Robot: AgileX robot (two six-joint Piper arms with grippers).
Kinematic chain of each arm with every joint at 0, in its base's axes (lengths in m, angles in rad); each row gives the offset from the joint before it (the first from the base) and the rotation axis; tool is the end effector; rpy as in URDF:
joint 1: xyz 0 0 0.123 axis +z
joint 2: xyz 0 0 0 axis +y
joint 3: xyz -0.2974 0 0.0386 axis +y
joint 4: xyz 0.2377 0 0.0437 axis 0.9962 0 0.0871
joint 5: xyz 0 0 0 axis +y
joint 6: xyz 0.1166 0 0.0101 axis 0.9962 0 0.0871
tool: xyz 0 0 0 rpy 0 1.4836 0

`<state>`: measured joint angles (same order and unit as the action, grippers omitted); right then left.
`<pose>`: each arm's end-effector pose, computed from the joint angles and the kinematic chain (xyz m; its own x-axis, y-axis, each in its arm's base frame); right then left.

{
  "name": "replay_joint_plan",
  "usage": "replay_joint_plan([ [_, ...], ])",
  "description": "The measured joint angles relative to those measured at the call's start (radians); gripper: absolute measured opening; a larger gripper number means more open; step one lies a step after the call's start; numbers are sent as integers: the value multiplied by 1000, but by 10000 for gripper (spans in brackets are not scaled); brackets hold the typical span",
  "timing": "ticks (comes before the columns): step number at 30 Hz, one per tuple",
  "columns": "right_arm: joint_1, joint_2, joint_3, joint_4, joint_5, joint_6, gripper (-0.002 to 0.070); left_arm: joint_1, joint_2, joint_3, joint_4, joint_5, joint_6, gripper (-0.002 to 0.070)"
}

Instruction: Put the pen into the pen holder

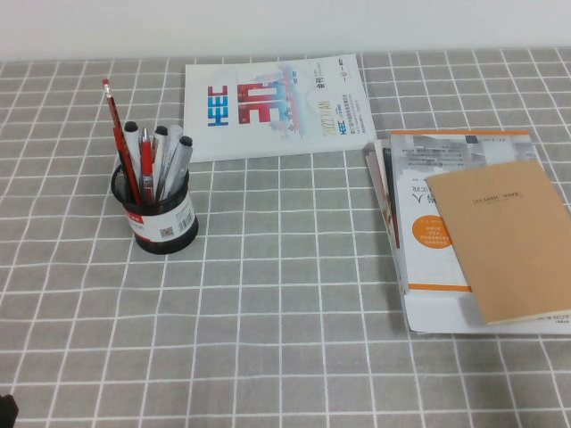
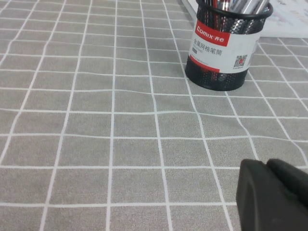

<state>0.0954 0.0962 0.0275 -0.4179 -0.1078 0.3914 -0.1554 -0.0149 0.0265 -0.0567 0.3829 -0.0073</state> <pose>0.0649 0.0113 0.2112 0.0651 -0.0182 -0.9977 -0.1370 0.9902 -0.0270 0.0508 -0.0105 0.1627 -0.3082 -0.0123 -0.9512 0.1565 0.9856 -0.0635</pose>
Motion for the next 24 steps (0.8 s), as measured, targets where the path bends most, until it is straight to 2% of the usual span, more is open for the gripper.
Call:
replay_joint_plan([
  [2,0,-13,0,74,24,-45,-13,0,0,0,0,0,0,-5],
  [6,-7,-73,0,374,137,-354,-13,0,0,0,0,0,0,-5],
  [9,-36,-102,0,502,244,-484,-12,0,0,0,0,0,0,-5],
  [19,-146,-103,0,530,462,-518,-12,0,0,0,0,0,0,-5],
  [24,-159,-103,0,523,477,-518,-13,0,0,0,0,0,0,-5],
])
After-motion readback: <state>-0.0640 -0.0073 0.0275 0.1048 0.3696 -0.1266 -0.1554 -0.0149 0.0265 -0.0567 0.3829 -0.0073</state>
